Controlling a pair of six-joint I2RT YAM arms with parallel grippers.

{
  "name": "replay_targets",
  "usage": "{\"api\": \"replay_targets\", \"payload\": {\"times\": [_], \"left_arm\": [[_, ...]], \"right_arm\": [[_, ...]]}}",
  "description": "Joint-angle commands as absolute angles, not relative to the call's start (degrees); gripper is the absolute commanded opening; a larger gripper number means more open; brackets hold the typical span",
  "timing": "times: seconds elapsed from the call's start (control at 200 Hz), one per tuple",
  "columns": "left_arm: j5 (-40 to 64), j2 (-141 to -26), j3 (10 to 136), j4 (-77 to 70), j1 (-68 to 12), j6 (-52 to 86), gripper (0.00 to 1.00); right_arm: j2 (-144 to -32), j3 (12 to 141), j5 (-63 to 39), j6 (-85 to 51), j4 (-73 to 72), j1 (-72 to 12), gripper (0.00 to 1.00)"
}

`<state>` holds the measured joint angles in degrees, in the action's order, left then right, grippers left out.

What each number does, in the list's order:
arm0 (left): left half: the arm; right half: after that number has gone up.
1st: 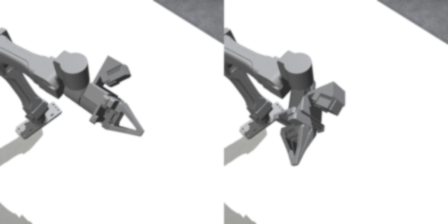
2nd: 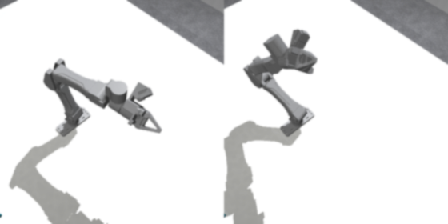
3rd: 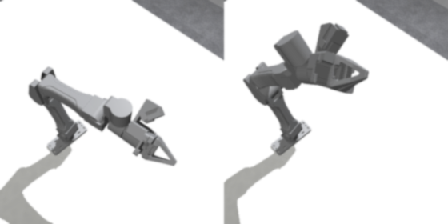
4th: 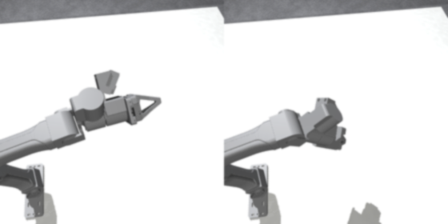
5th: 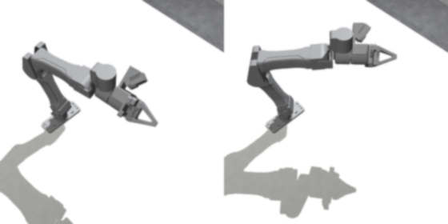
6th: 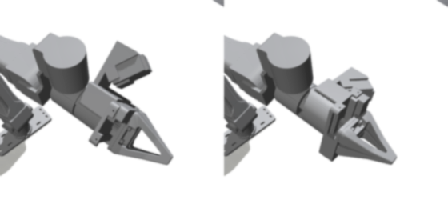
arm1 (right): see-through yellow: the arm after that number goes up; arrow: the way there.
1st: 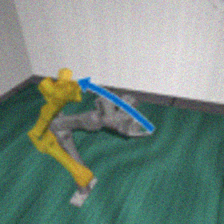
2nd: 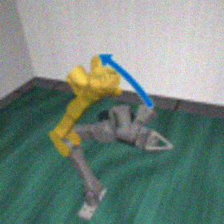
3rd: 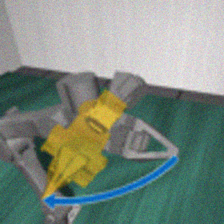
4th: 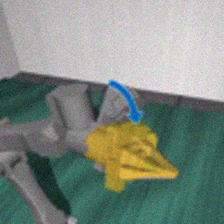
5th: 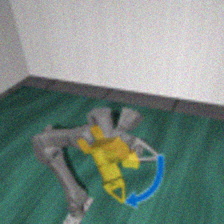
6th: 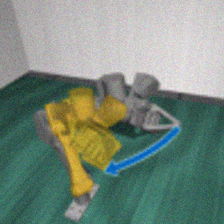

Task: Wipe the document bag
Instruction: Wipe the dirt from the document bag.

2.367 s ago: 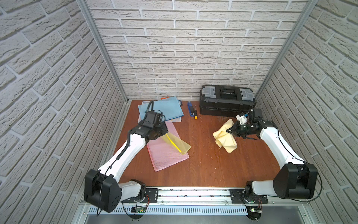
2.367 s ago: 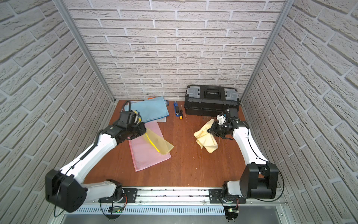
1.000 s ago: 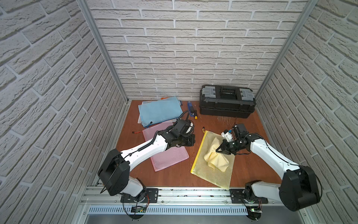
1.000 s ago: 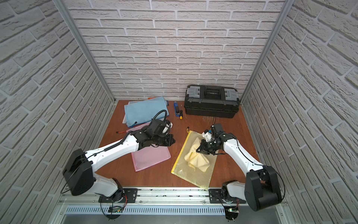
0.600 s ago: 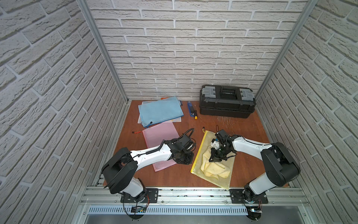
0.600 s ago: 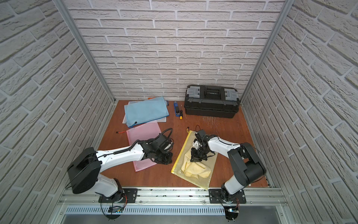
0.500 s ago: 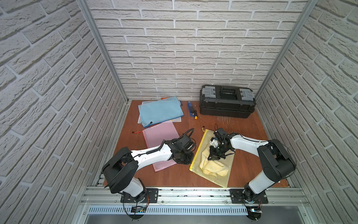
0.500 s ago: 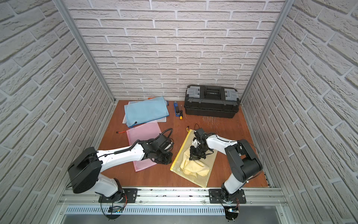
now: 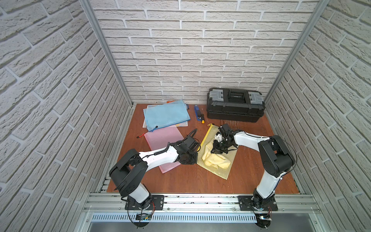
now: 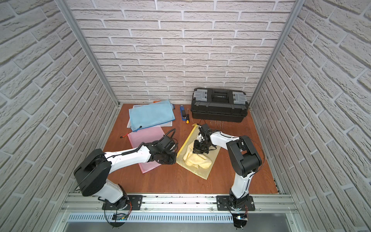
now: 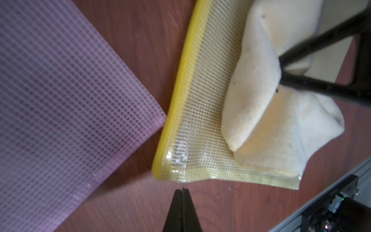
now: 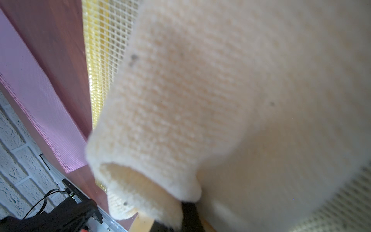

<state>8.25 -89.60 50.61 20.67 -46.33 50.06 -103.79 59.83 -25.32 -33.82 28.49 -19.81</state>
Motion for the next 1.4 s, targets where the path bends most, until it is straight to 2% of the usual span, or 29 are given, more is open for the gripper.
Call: {"api": "replay_targets", "payload": {"times": [0.0,0.265,0.47,0.815,1.115,1.26,1.395], "left_arm": [[6.5,-89.8,50.5,18.0,-44.5,49.6,0.00],[10.1,-94.3,54.0,17.4,-45.0,47.5,0.00],[11.3,-92.5,54.0,16.9,-45.2,48.2,0.00],[13.6,-98.8,55.7,16.3,-46.9,48.7,0.00],[12.9,-100.3,55.2,17.2,-46.9,48.6,0.00],[12.7,-100.5,55.2,17.0,-46.8,48.8,0.00],[12.7,-100.5,55.1,17.3,-46.6,48.5,0.00]], "right_arm": [[-103.4,57.4,-18.3,-32.9,32.6,-18.9,0.02],[-102.8,55.1,-20.7,-35.2,28.6,-18.8,0.02],[-103.7,56.4,-21.3,-34.2,29.3,-18.7,0.02],[-101.7,58.1,-21.0,-33.0,31.8,-18.9,0.02],[-97.5,63.0,-22.8,-34.8,34.0,-25.8,0.02],[-101.7,62.9,-25.4,-38.2,30.0,-30.6,0.02],[-105.8,63.0,-23.6,-40.0,28.6,-30.6,0.02]]}}
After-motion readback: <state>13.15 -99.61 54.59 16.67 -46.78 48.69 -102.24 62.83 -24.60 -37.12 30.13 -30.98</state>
